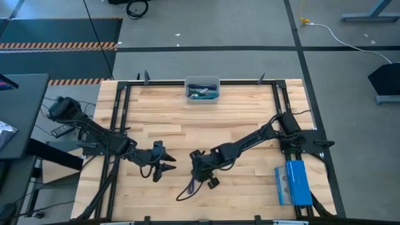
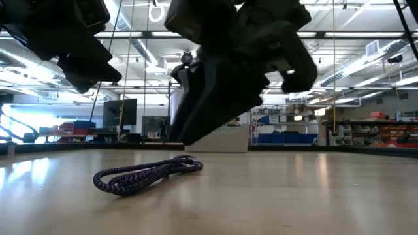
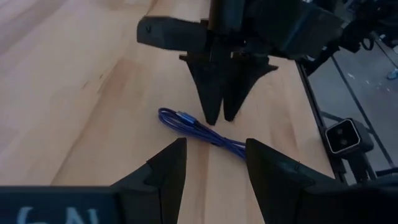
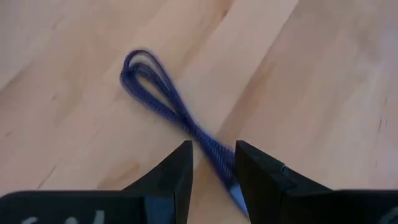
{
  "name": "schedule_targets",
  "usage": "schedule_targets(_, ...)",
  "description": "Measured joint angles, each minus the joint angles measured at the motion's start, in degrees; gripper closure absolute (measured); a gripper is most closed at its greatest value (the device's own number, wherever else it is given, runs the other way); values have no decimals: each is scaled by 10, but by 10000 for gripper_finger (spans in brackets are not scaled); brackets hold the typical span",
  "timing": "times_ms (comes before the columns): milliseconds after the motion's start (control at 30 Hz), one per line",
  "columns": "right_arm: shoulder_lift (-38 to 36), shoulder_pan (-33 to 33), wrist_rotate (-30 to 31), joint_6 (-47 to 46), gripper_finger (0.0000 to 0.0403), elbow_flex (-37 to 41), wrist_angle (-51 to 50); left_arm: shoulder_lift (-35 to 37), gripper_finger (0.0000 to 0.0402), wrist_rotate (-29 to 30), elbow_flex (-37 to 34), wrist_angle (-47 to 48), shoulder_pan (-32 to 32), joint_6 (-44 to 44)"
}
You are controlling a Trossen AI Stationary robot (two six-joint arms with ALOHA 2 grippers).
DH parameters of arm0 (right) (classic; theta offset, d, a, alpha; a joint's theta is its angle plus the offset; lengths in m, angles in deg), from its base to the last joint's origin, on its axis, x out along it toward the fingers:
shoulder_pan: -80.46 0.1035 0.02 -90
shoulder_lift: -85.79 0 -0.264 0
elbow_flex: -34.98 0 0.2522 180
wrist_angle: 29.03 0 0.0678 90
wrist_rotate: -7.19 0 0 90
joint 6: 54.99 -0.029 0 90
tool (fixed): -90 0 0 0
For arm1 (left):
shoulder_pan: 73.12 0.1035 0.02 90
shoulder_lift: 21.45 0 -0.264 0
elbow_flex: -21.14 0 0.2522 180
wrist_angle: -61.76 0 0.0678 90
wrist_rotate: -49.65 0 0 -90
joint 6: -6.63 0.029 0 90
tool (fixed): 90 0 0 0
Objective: Pick and place USB-C Cables
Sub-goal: Put the dark blue charger cable into the gray bin
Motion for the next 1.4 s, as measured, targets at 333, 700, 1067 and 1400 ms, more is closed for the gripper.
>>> schedule_targets(333,19,0,36,2,276,0,26,0,230,0,0,0,0,0)
schedule_targets(700,29,0,35,0,276,0,26,0,230,0,0,5,0,3)
schedule_targets(1067,28,0,64,-18,321,-1,-18,0,230,0,0,1,0,5)
schedule_targets(1400,27,-2,66,-27,390,-1,-23,0,230,0,0,1,0,5)
